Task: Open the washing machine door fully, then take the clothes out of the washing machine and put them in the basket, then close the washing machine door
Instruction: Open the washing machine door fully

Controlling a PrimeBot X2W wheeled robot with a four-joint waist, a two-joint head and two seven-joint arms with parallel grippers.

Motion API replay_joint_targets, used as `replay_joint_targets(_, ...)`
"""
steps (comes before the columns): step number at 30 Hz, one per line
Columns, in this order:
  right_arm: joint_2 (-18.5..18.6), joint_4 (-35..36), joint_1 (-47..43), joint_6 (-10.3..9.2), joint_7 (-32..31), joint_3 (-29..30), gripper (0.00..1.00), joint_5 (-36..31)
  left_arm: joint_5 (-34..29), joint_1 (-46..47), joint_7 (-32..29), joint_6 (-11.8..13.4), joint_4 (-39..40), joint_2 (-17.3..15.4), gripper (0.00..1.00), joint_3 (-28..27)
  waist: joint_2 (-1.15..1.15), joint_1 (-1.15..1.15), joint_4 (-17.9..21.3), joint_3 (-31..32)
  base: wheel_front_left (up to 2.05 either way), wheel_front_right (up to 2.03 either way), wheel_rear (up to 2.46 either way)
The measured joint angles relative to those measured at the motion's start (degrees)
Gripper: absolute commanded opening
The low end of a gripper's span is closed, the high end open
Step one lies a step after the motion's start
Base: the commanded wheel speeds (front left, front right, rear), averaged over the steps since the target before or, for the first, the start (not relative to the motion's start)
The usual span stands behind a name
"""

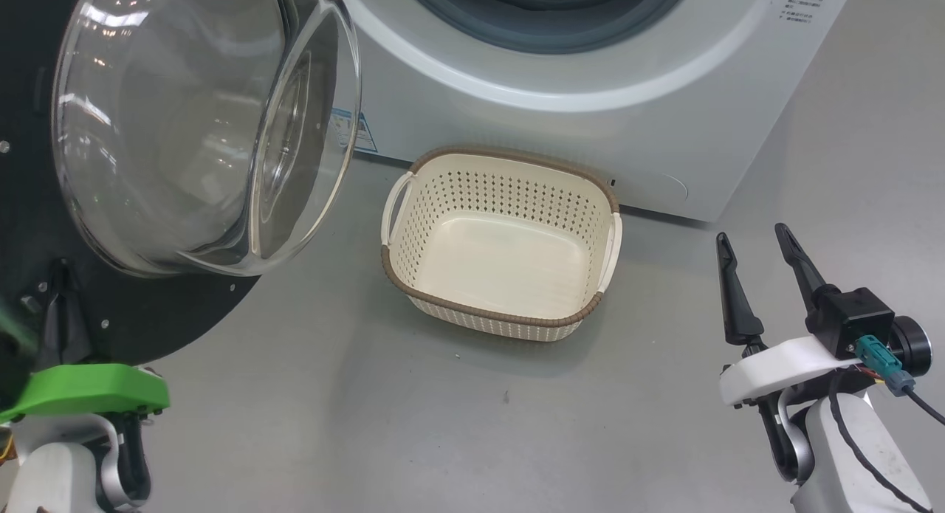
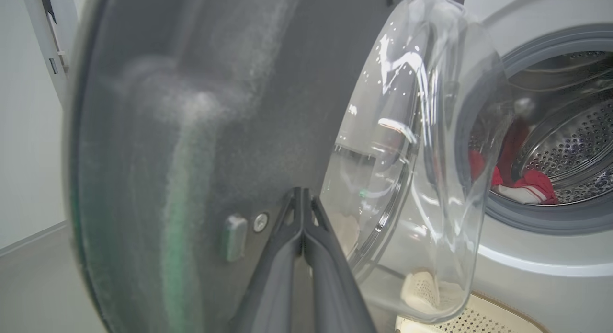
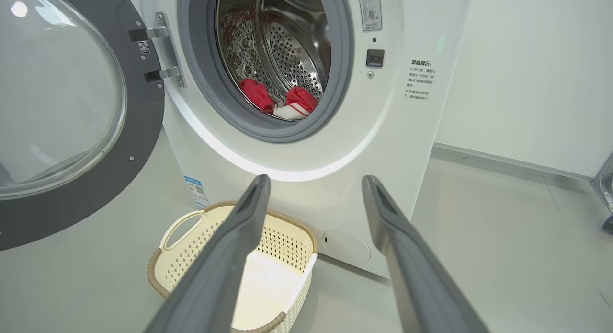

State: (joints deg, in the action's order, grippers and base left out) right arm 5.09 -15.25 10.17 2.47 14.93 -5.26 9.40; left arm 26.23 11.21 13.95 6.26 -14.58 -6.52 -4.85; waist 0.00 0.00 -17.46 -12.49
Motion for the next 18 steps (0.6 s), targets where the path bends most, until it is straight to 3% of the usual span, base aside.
replay_joint_targets(8, -0.11, -0.13, 0.05, 0.43, 0.00, 0.33, 1.00, 0.01, 0.26, 1.70, 0.32, 0.02, -3.66, -1.87, 0.00, -4.35, 0.00, 0.00, 0.16, 0.18, 0.00, 0.00, 0.00)
replay_joint_targets(18, -0.31, -0.25, 0.05, 0.49, 0.00, 0.48, 1.00, 0.00, -0.21, 2.30, 0.45, 0.27, -5.48, -2.14, 0.00, -4.98, 0.00, 0.00, 0.52, 0.33, 0.00, 0.00, 0.00)
